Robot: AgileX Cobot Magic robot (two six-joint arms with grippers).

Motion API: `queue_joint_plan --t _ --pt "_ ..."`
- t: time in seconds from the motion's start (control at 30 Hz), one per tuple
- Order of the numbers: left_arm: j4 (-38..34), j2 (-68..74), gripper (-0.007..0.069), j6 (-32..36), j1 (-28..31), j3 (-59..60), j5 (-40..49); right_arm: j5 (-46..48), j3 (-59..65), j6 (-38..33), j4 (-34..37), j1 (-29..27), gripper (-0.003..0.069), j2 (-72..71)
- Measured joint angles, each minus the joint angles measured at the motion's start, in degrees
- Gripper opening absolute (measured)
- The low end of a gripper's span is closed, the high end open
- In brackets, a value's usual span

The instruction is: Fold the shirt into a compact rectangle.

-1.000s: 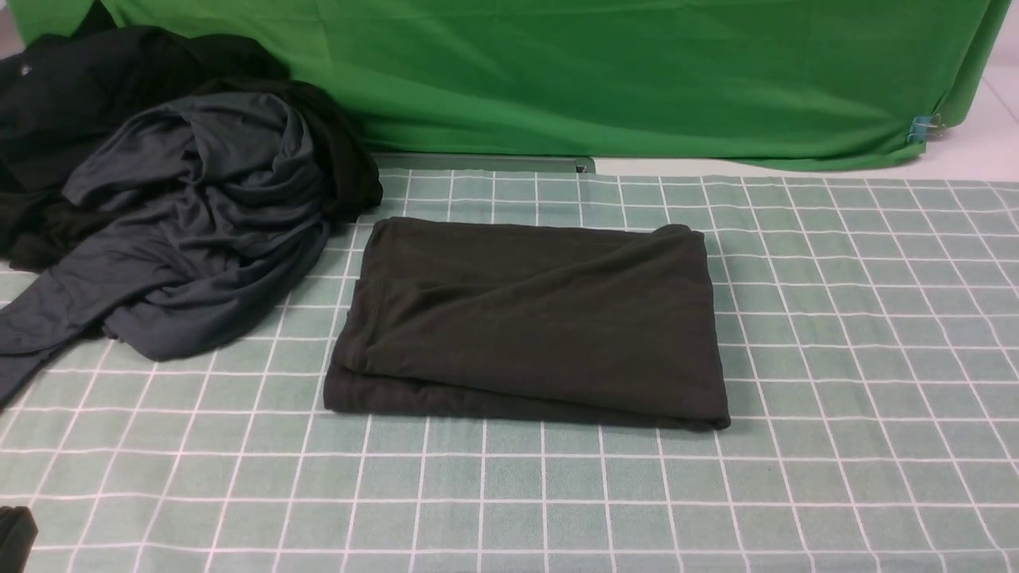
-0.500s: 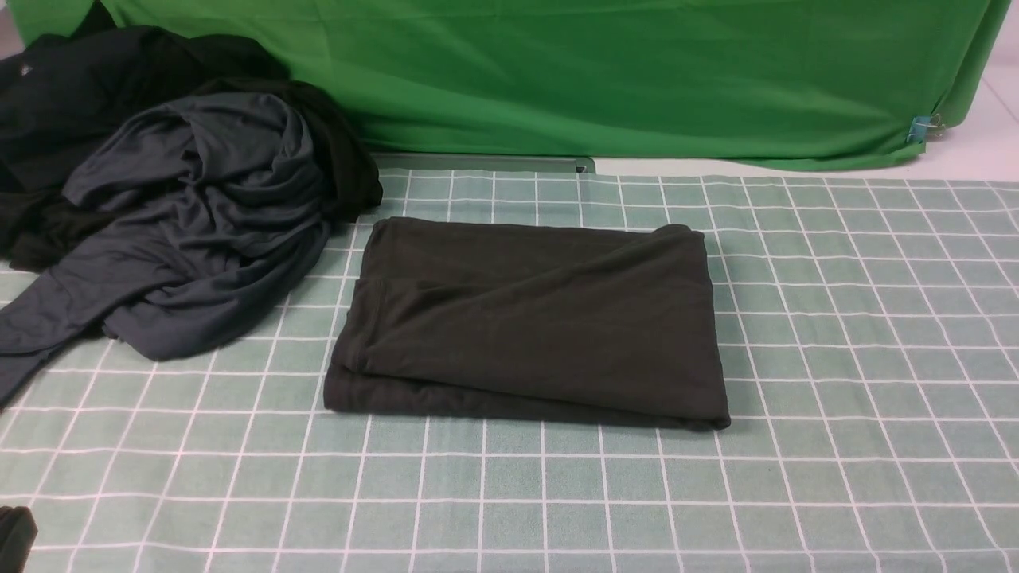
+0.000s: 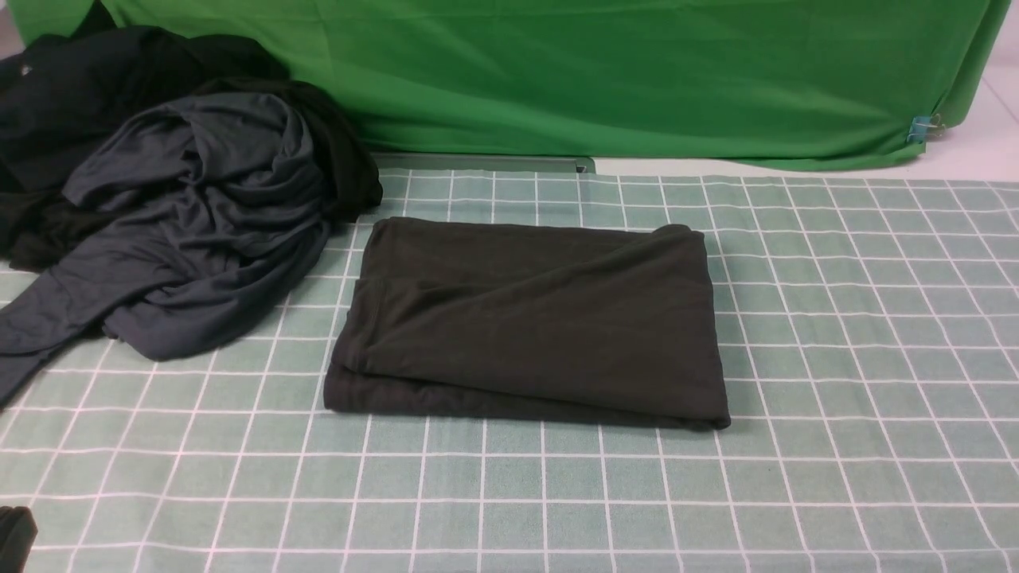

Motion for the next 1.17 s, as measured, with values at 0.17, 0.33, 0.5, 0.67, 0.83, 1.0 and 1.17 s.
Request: queue_joint_plan --t 0.17,0.33,0.5,0.67,0.83,1.0,1.17 --pt "0.00 0.00 0.0001 0.00 0.00 0.00 0.00 0.00 0.00 0.00 0.00 0.00 0.0241 0.00" --pt "0.04 0.00 0.0001 0.00 0.00 0.00 -0.05 -0.02 0.00 0.00 0.00 0.00 0.0241 0.00" --pt "0.04 0.00 0.0001 0.00 0.00 0.00 -0.05 -0.02 0.00 0.00 0.00 0.00 0.0241 0.00" --pt "0.04 0.00 0.0004 0.00 0.00 0.00 -0.05 -0.02 0.00 0.00 0.00 0.00 0.0241 0.00" --pt "0.04 0.00 0.0011 0.00 0.00 0.00 -0.05 -0.02 0.00 0.00 0.00 0.00 0.0241 0.00" --pt "0.04 0.00 0.0017 0.00 0.00 0.00 -0.05 -0.02 0.00 0.00 0.00 0.00 0.0241 0.00" --pt "0.04 0.00 0.0017 0.00 0.00 0.00 -0.05 -0.02 0.00 0.00 0.00 0.00 0.0241 0.00"
